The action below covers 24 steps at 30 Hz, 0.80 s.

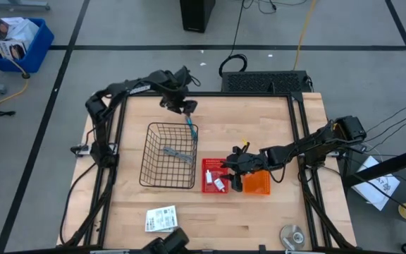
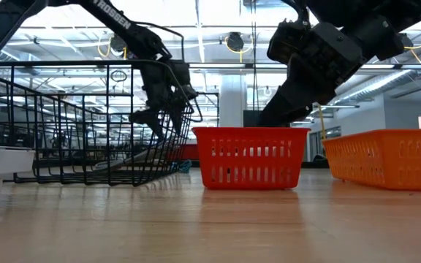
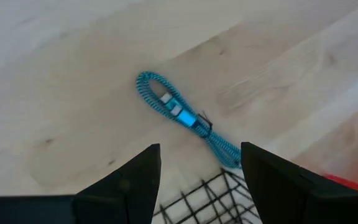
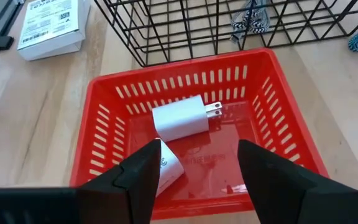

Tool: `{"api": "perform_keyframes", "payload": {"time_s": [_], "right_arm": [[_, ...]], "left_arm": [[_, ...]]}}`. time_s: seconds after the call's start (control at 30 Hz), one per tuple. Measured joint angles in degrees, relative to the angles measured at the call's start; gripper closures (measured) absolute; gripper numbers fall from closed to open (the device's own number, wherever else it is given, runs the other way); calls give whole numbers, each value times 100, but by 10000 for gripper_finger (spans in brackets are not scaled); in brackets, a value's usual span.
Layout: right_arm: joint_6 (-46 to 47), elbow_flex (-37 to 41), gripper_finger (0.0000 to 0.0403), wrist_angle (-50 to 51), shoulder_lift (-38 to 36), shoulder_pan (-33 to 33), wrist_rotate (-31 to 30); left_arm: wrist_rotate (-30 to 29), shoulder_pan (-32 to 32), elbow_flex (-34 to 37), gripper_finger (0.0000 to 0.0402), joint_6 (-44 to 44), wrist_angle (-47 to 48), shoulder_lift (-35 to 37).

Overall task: Pick and place items into bin
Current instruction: Put the blue USB cable into the black basket

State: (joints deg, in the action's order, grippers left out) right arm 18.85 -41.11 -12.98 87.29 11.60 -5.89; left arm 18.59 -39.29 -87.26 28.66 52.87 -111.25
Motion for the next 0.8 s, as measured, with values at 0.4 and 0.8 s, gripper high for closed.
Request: {"api": "perform_keyframes", "payload": {"time_s": [0.4, 0.8], "right_arm": [[128, 3, 197, -4, 0, 2, 5], [131, 9, 197, -51, 2, 7, 17]], "left_arm": [[-620, 305, 2, 174, 315, -78, -130], [-815, 610, 42, 174, 423, -230, -488]]}}
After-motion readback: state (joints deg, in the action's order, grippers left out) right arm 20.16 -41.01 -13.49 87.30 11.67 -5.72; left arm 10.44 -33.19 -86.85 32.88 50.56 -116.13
